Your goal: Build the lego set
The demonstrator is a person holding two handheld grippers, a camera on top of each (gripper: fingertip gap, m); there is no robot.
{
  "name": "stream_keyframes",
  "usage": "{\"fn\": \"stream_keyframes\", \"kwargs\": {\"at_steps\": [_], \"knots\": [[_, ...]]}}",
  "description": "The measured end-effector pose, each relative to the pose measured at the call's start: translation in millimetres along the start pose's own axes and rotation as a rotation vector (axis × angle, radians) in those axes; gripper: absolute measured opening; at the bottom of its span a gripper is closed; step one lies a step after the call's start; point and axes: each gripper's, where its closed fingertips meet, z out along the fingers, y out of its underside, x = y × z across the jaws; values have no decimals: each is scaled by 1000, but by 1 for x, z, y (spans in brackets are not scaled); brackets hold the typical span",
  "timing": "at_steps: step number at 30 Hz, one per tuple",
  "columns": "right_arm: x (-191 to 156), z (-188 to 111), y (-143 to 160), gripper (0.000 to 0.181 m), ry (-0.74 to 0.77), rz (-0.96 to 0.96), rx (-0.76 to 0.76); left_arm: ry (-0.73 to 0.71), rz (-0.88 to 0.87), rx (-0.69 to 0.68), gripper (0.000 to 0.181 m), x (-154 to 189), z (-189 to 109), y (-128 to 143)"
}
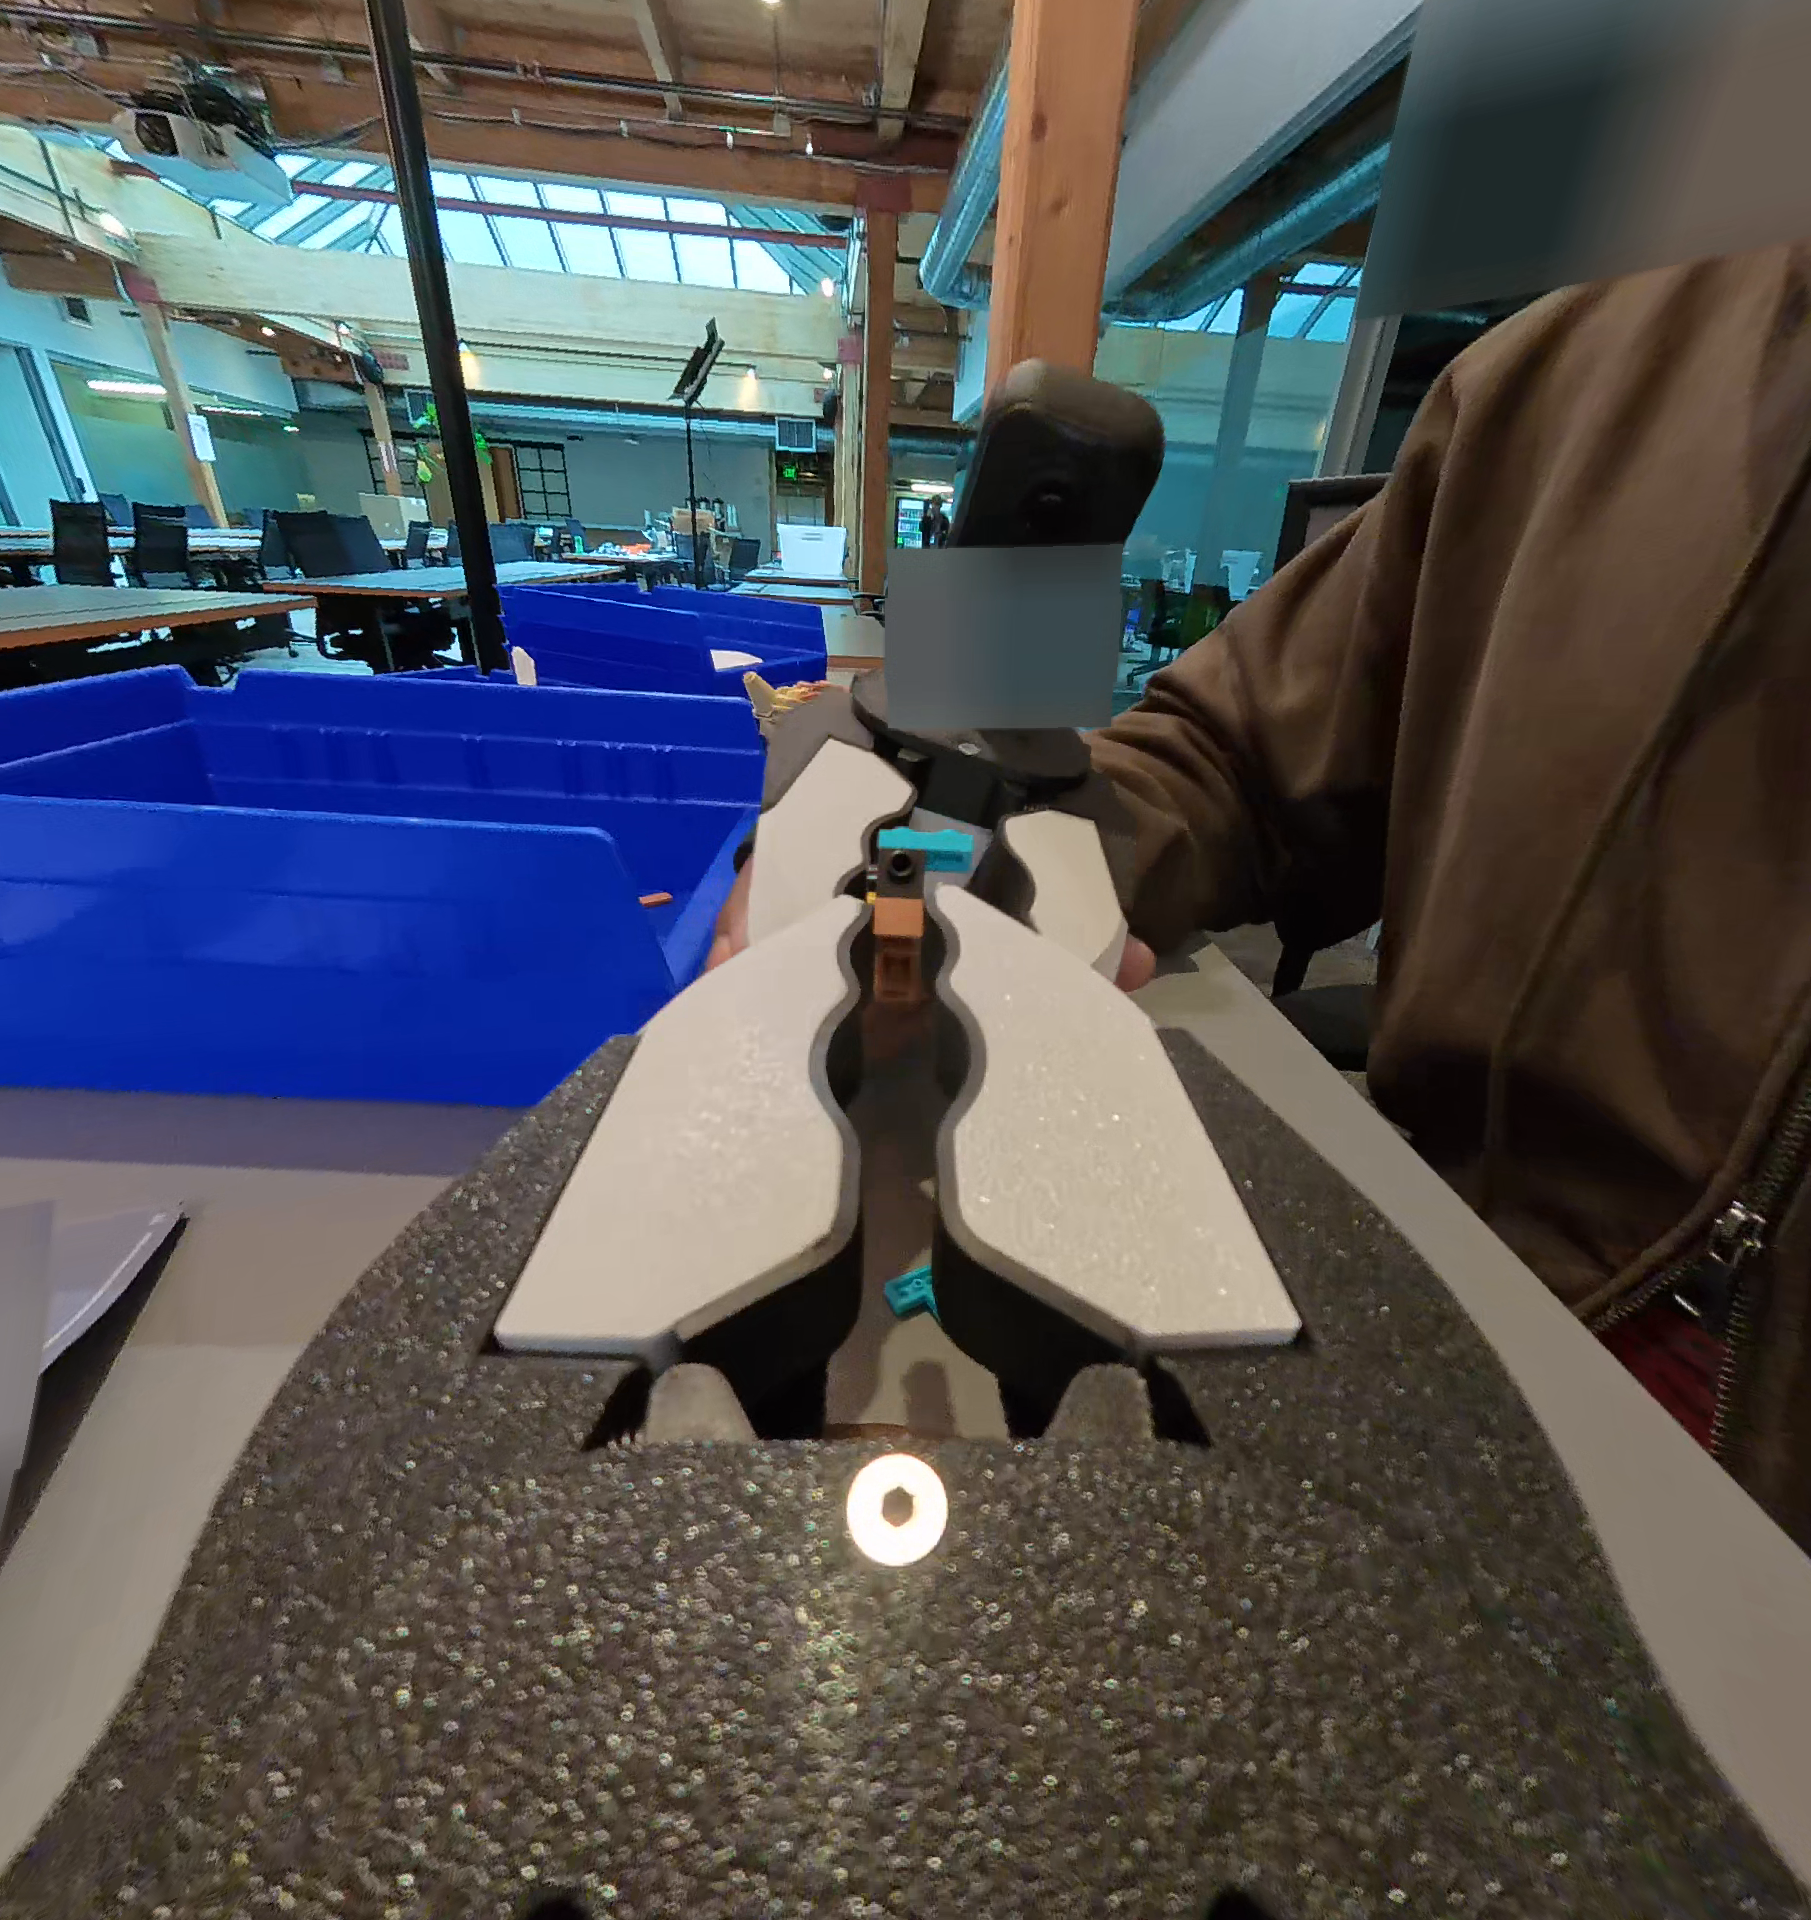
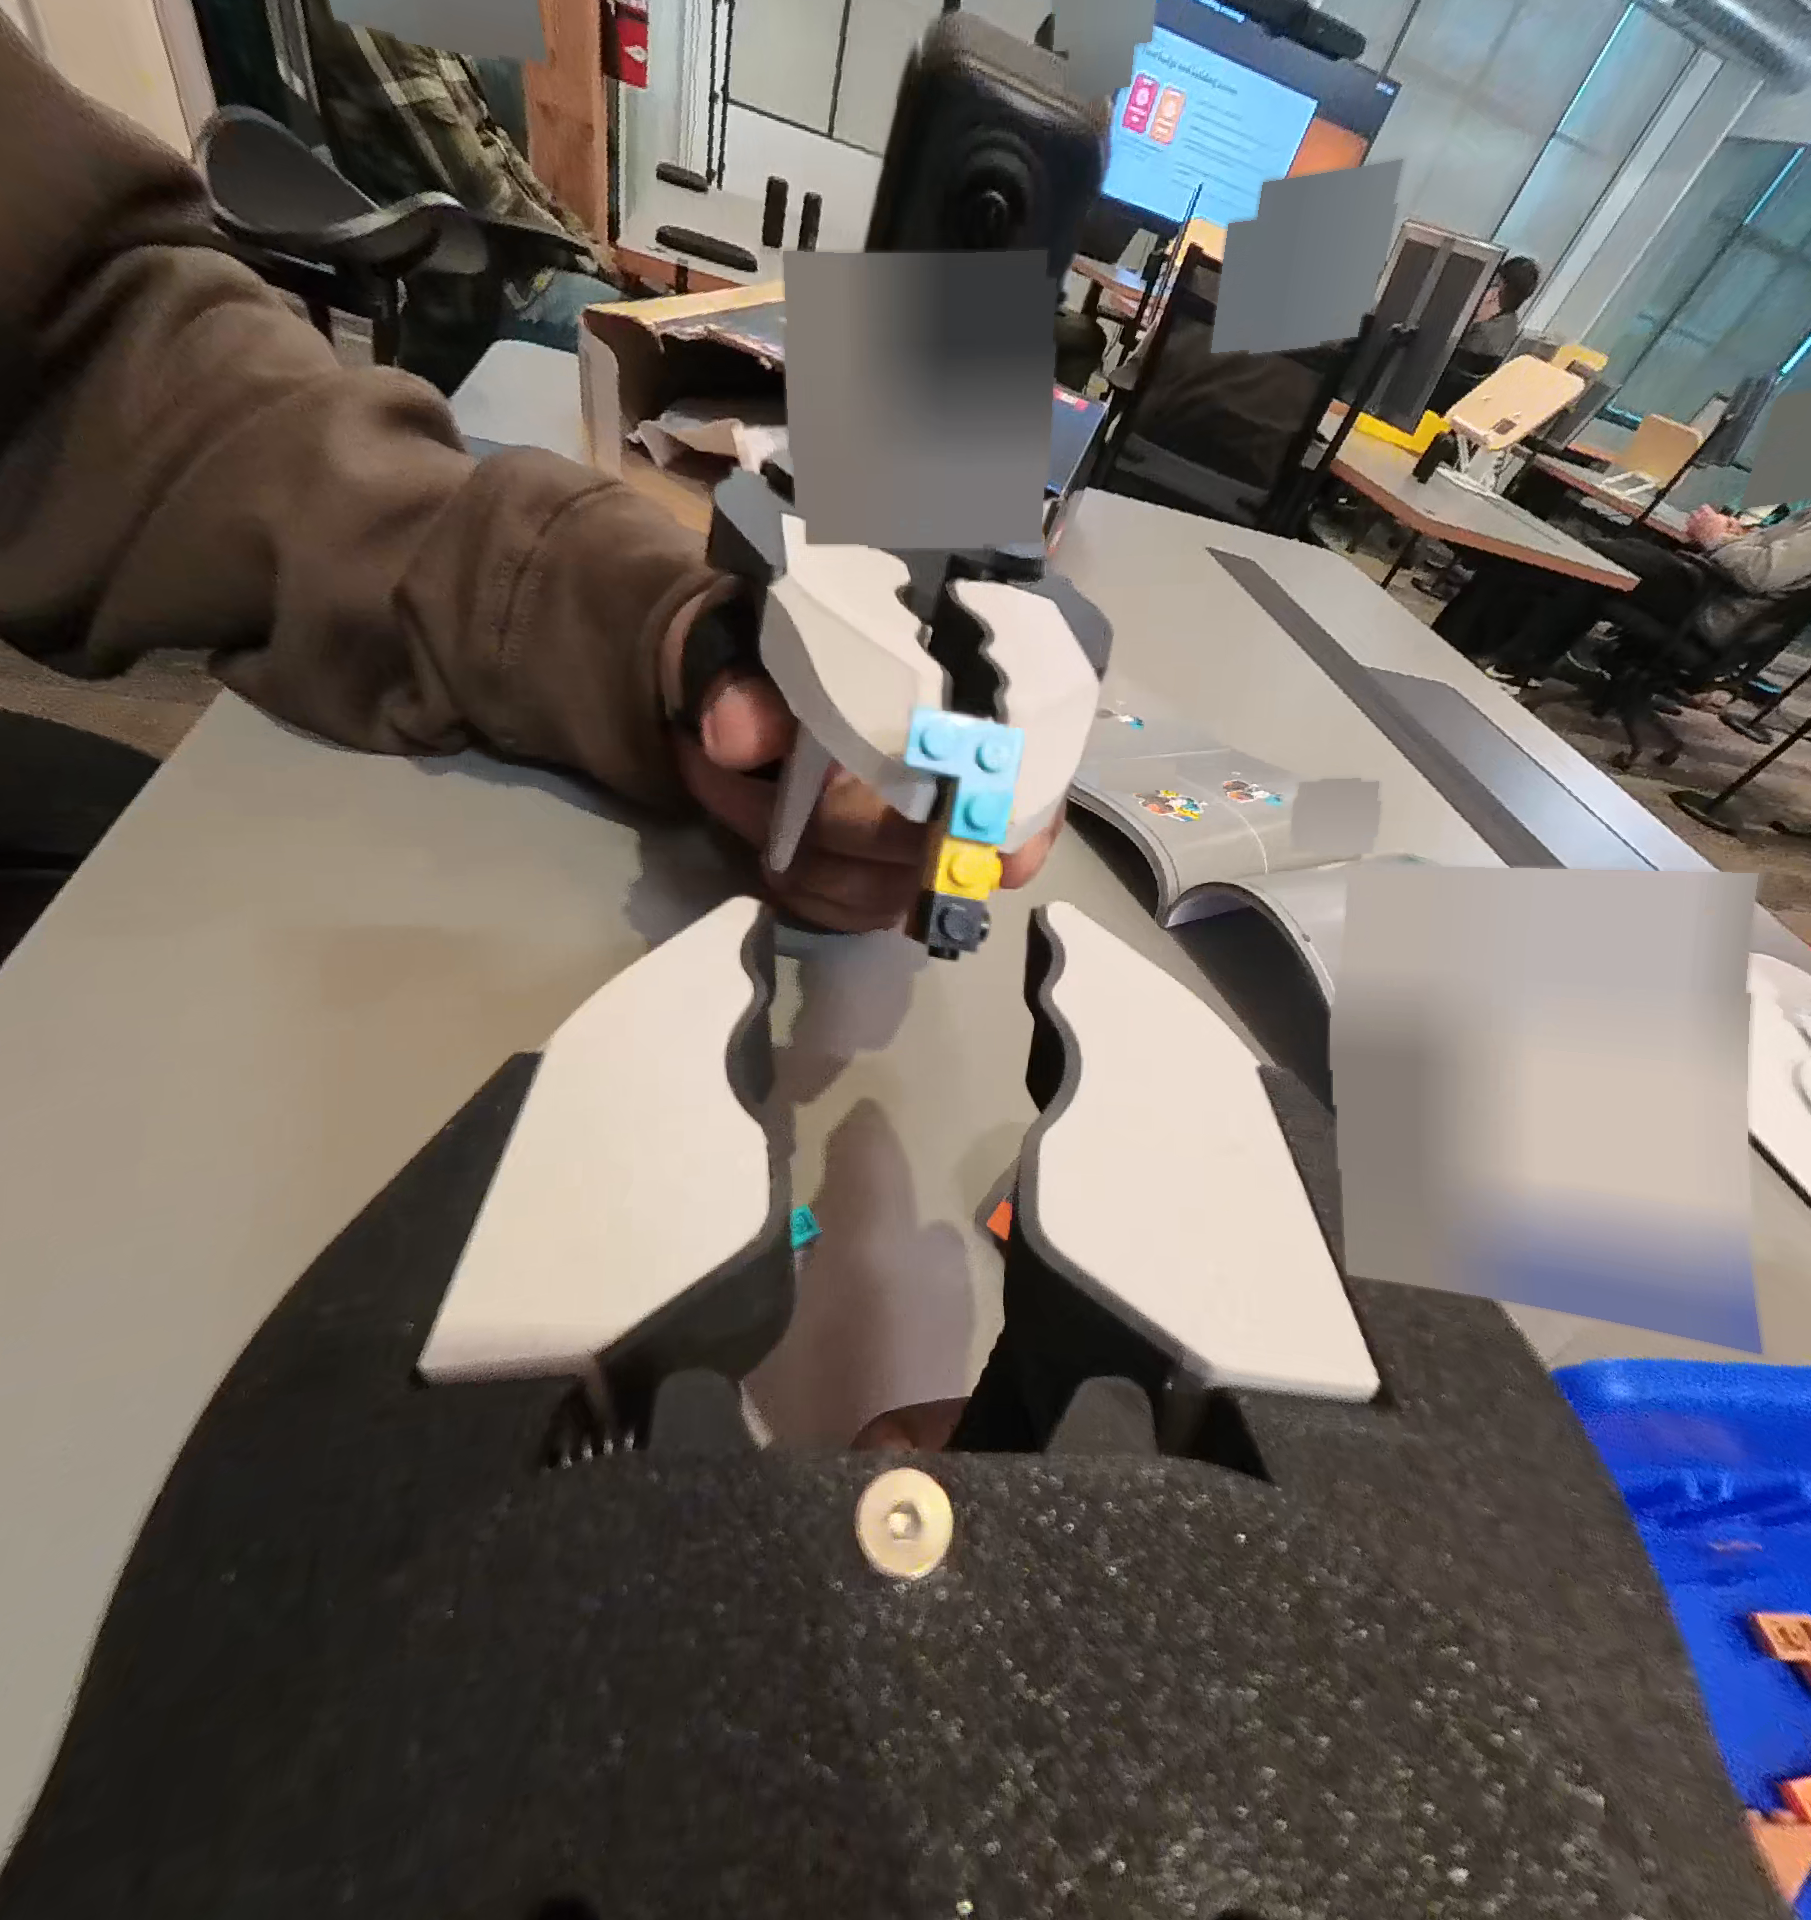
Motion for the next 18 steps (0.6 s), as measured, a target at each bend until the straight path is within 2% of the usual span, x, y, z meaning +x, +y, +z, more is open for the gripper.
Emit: {"fn": "stream_keyframes", "kwargs": {"at_steps": [6,10,13,18], "knots": [[7,-6,0,42,54,14,31,-9,-7,52,8,-3,0,-5],[13,-3,10,43,78,45,17,-16,-58,194,8,-11,-11,-19],[17,-6,7,43,96,56,29,-23,-164,273,8,-24,-22,-27],[22,-9,3,43,113,77,51,-43,-135,220,8,-22,-16,-22]]}}
